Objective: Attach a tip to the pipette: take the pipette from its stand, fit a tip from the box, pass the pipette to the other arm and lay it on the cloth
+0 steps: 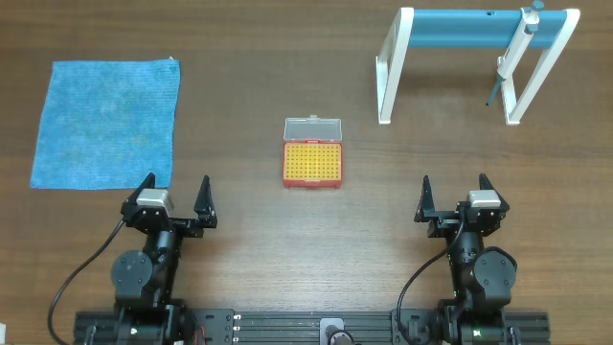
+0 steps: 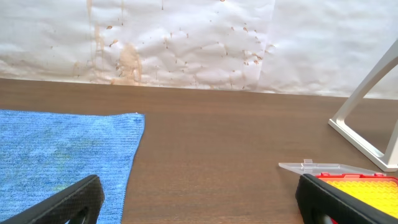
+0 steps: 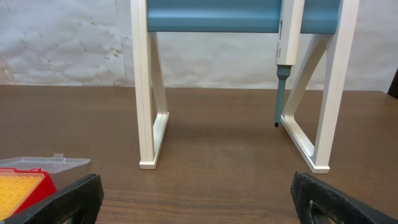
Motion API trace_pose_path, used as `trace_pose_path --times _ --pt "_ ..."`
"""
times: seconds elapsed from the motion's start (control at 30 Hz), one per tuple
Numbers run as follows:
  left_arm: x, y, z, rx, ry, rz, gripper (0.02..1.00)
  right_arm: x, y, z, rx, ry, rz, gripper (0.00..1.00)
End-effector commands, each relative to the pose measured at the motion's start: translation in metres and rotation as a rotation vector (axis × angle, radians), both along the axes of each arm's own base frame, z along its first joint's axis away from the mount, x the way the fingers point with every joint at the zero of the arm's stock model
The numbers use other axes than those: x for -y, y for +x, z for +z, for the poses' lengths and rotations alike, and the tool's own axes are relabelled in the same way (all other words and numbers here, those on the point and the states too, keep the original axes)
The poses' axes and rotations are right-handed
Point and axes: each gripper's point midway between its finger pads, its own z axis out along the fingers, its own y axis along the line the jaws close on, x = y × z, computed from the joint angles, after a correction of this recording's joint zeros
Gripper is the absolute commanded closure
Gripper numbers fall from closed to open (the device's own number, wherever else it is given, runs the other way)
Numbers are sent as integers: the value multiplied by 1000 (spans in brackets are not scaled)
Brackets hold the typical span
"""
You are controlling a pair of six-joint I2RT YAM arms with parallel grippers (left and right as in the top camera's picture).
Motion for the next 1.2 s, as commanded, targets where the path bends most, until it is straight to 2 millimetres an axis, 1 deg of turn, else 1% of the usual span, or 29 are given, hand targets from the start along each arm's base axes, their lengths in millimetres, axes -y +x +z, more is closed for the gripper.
trace_pose_path --times 0.03,1.07,1.13,1.2 --pt "4 -1 0 2 8 -22 20 4 0 -3 0 10 -24 12" --pt "4 -1 0 2 8 -22 20 4 0 -3 -1 10 -24 12" --pt "4 -1 0 2 8 -22 20 5 3 -10 -41 10 -26 12" --pt "4 -1 0 2 8 -22 20 11 9 -26 -161 14 -48 12"
